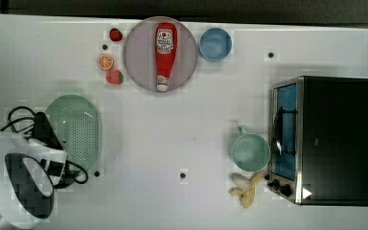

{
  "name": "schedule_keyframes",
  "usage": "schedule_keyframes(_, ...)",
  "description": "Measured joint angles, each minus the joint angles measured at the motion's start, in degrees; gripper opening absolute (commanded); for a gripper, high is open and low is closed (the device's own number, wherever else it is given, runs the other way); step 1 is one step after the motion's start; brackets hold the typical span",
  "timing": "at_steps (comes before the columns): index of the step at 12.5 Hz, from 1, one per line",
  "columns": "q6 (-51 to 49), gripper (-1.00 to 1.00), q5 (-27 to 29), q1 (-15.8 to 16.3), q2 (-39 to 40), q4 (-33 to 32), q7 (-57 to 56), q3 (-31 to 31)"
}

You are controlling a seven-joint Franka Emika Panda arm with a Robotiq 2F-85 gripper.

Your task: Drag strainer left to right.

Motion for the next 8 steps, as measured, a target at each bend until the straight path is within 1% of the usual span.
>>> schedule_keyframes(2, 7.2, 1.00, 1.6, 0.0, 3.9, 0.0, 7.8, 1.1)
schedule_keyframes(3, 7.6, 1.00, 1.3, 0.1, 5.9, 0.6, 10.5, 1.1)
schedule_keyframes(4, 9.3, 1.00, 0.5, -0.2, 7.9, 0.7, 13.5, 1.0)
schedule_keyframes(5, 13.1, 1.00, -0.2, -0.3, 10.4, 0.9, 15.8, 0.7)
schedule_keyframes(6, 17.8, 1.00, -2.3, 0.1, 13.6, 1.3, 18.0, -0.3)
schedule_keyframes(7, 21.9, 1.00, -2.9, -0.2, 17.0, 1.2, 20.0, -0.6)
schedule_keyframes(8, 23.7, 1.00, -2.7, -0.4, 19.8, 0.6, 21.2, -1.3)
